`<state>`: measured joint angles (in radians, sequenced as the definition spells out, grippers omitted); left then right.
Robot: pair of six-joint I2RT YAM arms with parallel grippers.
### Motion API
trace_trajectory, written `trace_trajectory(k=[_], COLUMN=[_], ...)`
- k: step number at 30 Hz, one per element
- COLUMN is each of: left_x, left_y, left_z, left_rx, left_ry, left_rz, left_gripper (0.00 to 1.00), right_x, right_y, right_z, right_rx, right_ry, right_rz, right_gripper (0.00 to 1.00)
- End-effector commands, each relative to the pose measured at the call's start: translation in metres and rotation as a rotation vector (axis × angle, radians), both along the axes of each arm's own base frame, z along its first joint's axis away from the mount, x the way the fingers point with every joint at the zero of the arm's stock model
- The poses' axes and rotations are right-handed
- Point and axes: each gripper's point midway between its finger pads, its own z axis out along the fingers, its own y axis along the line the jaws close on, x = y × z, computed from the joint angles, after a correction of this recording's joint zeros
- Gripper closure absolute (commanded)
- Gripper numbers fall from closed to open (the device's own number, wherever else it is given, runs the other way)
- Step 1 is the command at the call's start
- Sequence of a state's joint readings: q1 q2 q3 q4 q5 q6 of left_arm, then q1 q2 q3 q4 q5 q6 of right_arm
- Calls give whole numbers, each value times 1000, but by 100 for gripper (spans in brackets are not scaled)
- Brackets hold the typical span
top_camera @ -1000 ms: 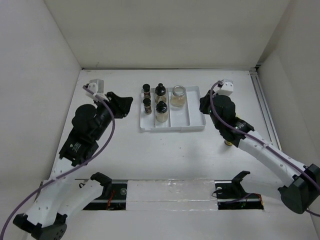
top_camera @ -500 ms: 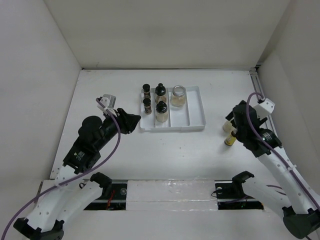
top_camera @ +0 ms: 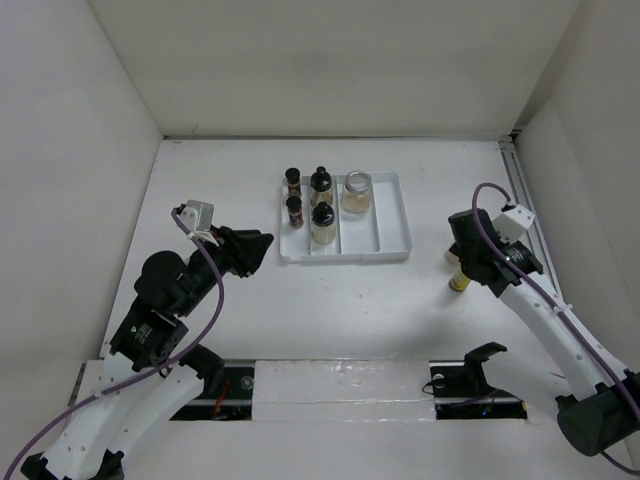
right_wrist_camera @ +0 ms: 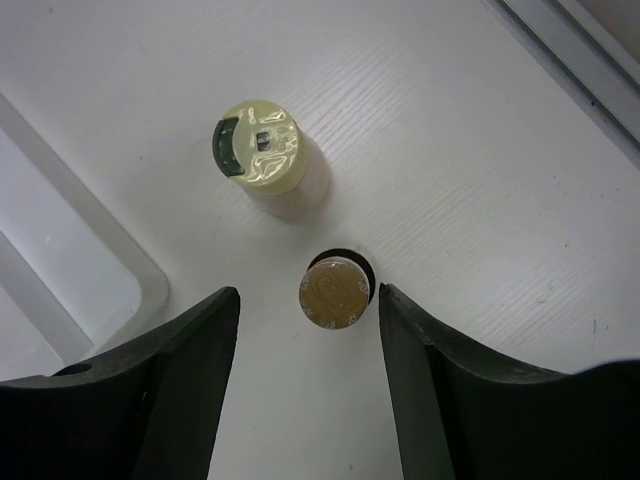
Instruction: Organize the condiment bottles
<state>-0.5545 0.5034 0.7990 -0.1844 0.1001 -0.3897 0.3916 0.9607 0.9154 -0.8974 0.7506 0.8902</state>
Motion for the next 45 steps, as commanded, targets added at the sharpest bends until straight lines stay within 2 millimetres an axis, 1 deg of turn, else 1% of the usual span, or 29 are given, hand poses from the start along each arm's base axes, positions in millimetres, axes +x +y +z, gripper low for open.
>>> trace_trajectory(k=[1,4,6,7,8,10,12,14,18,19,22,23,24,26,27,28,29,30,31,32,35,37,39,40,41,42,43,44,45], left_x=[0,1,1,1,1,2,2,3,3,3,5,6,6,8,10,10,12,15,14,15,19,20,23,24,26,26,28,31,31], left_y=[1,2,2,2,2,3,3,2,2,2,4,5,5,4,3,3,2,3,1,3,5,7,6,5,4,4,3,4,4], left_z=[12,13,13,13,13,10,10,8,8,8,8,8,8,6,3,3,0,-2,-2,-2,-4,-4,-7,-9,-12,-12,-15,-17,-17], left_rx=[-10,-10,-10,-10,-10,-5,-5,0,0,0,1,1,1,7,12,13,18,23,23,23,28,28,34,39,45,45,50,56,56], left_ry=[-45,-45,-45,-45,-45,-37,-37,-29,-29,-29,-29,-29,-29,-20,-11,-11,-2,6,6,6,14,14,24,32,41,41,51,58,58], left_rz=[1,10,10,10,10,19,19,19,19,19,30,41,41,41,41,41,41,50,41,50,62,73,72,72,72,72,72,84,84], left_gripper=[66,66,66,66,66,66,66,66,66,66,66,66,66,66,66,66,66,66,66,66,66,66,66,66,66,66,66,66,66], right_x=[-3,0,1,3,4,6,5,4,9,8,10,7,6,6,6,10,9,13,14,22,46,71,98,115,132,144,162,174,185], right_y=[-2,1,-1,0,0,-2,-3,-9,-9,-8,-6,-1,3,16,28,39,52,53,64,74,97,113,128,137,138,146,149,156,154], right_z=[-7,-11,-18,-17,-19,-21,-30,-30,-28,-31,-27,-26,-21,2,11,33,46,59,71,85,107,112,135,122,129,140,125,127,125], right_rx=[-1,8,-4,0,-5,-7,-6,-5,-4,-2,16,25,29,57,74,110,120,126,139,136,134,91,77,34,24,16,-29,-35,-50], right_ry=[34,34,62,54,65,60,80,80,70,77,53,53,43,-10,-30,-85,-104,-136,-162,-178,-230,-223,-294,-254,-286,-315,-277,-296,-291], right_rz=[-15,-10,-20,-20,-20,-26,-31,-53,-44,-33,-26,-2,15,64,113,148,214,223,266,304,375,424,450,471,463,483,493,499,492], right_gripper=[37,37,45,45,49,49,49,49,57,63,72,72,73,73,73,73,73,73,73,70,68,67,67,67,67,67,67,67,67])
